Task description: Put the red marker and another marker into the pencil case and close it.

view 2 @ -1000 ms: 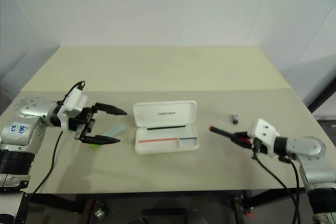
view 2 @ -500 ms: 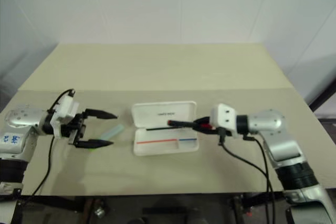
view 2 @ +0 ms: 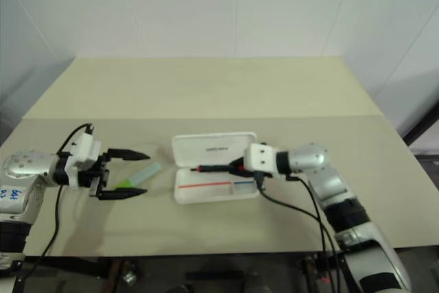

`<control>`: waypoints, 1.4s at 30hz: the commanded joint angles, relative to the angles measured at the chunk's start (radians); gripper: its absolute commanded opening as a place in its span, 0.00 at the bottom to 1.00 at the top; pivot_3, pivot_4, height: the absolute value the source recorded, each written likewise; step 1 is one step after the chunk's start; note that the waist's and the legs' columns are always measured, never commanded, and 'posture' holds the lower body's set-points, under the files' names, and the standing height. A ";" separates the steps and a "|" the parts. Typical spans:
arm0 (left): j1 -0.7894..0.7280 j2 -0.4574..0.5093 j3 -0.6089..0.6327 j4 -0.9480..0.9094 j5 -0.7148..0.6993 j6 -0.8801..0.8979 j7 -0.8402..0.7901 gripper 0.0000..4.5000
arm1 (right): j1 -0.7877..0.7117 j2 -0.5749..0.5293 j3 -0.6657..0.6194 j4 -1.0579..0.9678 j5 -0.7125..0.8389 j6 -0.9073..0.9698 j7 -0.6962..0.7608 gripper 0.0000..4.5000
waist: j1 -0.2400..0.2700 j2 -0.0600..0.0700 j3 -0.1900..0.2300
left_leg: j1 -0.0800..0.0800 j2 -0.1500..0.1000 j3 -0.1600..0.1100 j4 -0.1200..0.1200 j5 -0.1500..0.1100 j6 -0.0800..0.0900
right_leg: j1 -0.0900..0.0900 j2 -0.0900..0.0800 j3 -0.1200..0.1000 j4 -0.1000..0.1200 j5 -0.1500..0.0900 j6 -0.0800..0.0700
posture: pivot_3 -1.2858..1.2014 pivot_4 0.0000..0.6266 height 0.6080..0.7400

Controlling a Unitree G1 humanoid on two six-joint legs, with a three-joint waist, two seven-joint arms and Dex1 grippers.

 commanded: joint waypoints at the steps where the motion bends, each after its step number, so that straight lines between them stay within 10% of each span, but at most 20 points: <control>1: -0.005 -0.002 0.016 -0.026 -0.014 -0.001 0.009 1.00 | -0.031 0.022 0.000 0.036 -0.010 -0.039 -0.011 0.13 | 0.001 0.000 0.000 | 0.000 0.000 0.000 0.000 0.000 0.000 | 0.000 0.000 0.000 0.000 0.000 0.000 | 0.52 0.24 1.00; 4: -0.012 -0.006 0.008 -0.025 -0.013 -0.002 0.005 1.00 | -0.036 0.034 -0.001 0.065 -0.009 -0.044 -0.001 0.13 | 0.000 0.000 0.000 | 0.000 0.000 0.000 0.000 0.000 0.000 | 0.000 0.000 0.000 0.000 0.000 0.000 | 0.52 0.24 1.00; 14: -0.026 -0.014 0.000 -0.014 -0.006 -0.007 0.000 1.00 | -0.034 0.063 -0.040 0.024 0.052 -0.032 0.009 0.99 | -0.001 0.000 0.000 | 0.000 0.000 0.000 0.000 0.000 0.000 | 0.000 0.000 0.000 0.001 0.000 0.000 | 0.52 0.24 1.00; 25: 0.044 -0.006 0.057 -0.027 -0.015 -0.002 0.054 1.00 | 0.170 -0.031 -0.158 -0.421 0.379 0.295 0.066 0.99 | 0.005 0.000 0.000 | -0.001 0.000 -0.002 0.000 0.000 -0.001 | 0.000 0.000 -0.001 0.000 0.000 0.000 | 0.52 0.24 1.00; 42: 0.193 -0.032 0.167 0.193 0.026 -0.104 0.202 1.00 | 0.379 -0.267 -0.422 -0.545 0.424 0.360 -0.015 0.99 | 0.006 0.000 0.000 | 0.001 0.000 0.000 0.000 0.000 -0.001 | 0.001 0.000 -0.001 -0.001 -0.001 -0.002 | 0.52 0.24 1.00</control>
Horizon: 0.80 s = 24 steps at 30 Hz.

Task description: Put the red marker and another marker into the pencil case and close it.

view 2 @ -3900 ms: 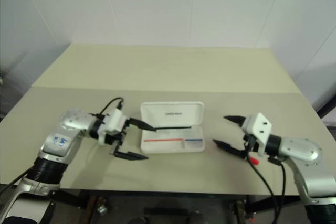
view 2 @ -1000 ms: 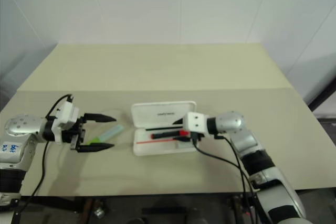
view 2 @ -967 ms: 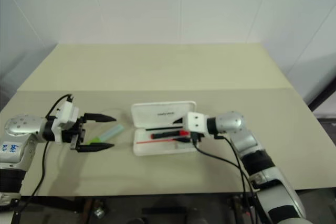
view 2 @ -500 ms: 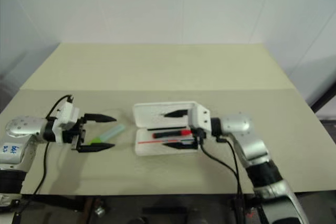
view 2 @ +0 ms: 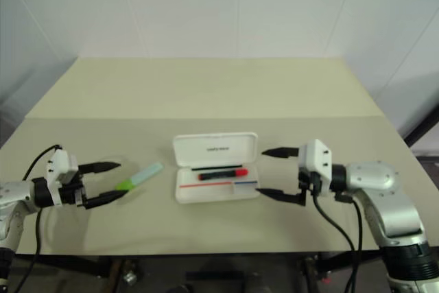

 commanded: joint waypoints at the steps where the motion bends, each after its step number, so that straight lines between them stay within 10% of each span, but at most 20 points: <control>1: -0.008 -0.023 0.007 0.052 0.021 -0.046 0.022 1.00 | -0.002 -0.020 -0.044 -0.039 0.010 0.000 -0.030 0.99 | -0.001 0.000 0.000 | 0.000 0.000 0.000 0.000 0.000 0.000 | 0.000 0.000 0.000 0.000 0.000 0.000 | 0.52 0.24 1.00; 17: -0.148 -0.116 -0.081 0.412 0.127 -0.241 0.014 1.00 | 0.050 -0.048 -0.064 -0.125 0.032 0.040 -0.071 0.99 | 0.012 0.000 0.000 | 0.001 0.000 0.000 0.000 0.001 0.001 | 0.001 0.000 0.000 0.000 0.000 0.000 | 0.52 0.24 1.00; 24: -0.168 -0.144 -0.089 0.430 0.122 -0.255 0.000 0.50 | 0.057 -0.047 -0.057 -0.135 0.026 0.040 -0.078 1.00 | 0.023 0.000 0.000 | 0.001 0.000 0.000 0.001 0.001 0.002 | 0.002 0.000 0.000 0.000 0.001 0.000 | 0.52 0.24 1.00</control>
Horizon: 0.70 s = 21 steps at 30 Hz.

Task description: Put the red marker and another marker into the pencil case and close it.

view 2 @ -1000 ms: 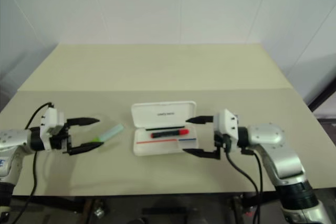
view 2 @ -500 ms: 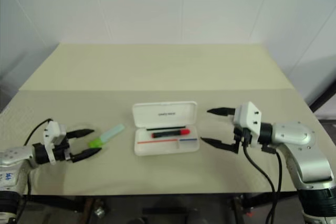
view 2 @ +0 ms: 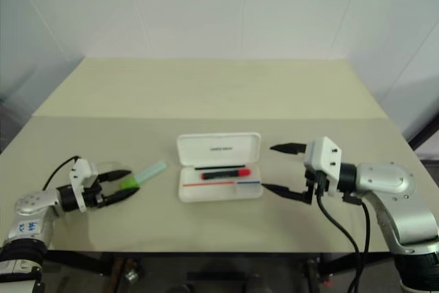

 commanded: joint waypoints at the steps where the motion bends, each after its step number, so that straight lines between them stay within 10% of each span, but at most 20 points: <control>1: 0.007 -0.015 -0.013 0.004 0.008 0.002 -0.015 0.43 | -0.002 -0.015 -0.031 -0.030 0.015 -0.005 -0.008 1.00 | 0.002 0.000 0.000 | 0.000 0.000 0.000 0.000 0.000 0.000 | 0.000 0.000 0.000 0.000 0.000 0.000 | 0.52 0.24 1.00; 4: 0.008 -0.020 -0.008 -0.007 -0.003 0.010 -0.020 0.25 | -0.011 -0.010 -0.020 -0.023 0.008 -0.010 -0.011 1.00 | 0.002 0.000 0.000 | 0.000 0.000 0.000 0.000 0.000 0.000 | 0.000 0.000 0.000 0.000 0.000 0.000 | 0.52 0.24 1.00; 21: 0.153 0.080 0.063 -0.475 -0.143 0.236 -0.090 0.25 | -0.019 0.052 0.029 0.105 -0.031 -0.088 0.000 1.00 | -0.004 -0.001 0.000 | -0.001 0.001 0.000 -0.001 0.000 0.000 | -0.001 0.001 0.000 0.000 0.000 0.000 | 0.52 0.24 1.00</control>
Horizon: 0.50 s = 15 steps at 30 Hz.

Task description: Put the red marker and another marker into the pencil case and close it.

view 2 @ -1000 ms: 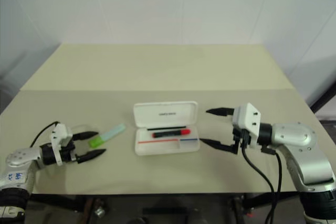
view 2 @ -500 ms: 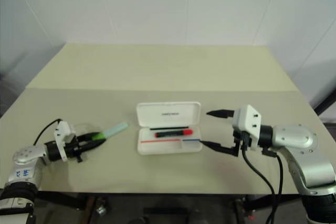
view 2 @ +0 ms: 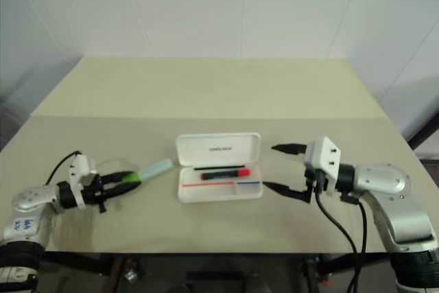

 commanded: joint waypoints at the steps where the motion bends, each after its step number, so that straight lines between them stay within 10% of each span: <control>1: 0.042 0.036 0.030 -0.133 -0.056 0.062 -0.018 0.25 | -0.005 0.011 0.001 0.017 -0.008 -0.044 0.009 1.00 | 0.002 0.000 0.000 | 0.000 0.000 0.000 0.000 0.000 0.000 | 0.000 0.000 0.000 0.000 0.000 0.000 | 0.52 0.24 1.00; 15: -0.093 -0.009 -0.178 -0.242 -0.009 0.164 -0.035 0.25 | 0.096 -0.014 -0.051 -0.010 -0.020 -0.067 -0.019 1.00 | 0.006 0.000 0.000 | -0.001 -0.001 0.000 0.000 0.000 0.000 | 0.001 0.000 0.000 -0.003 0.000 0.000 | 0.52 0.24 1.00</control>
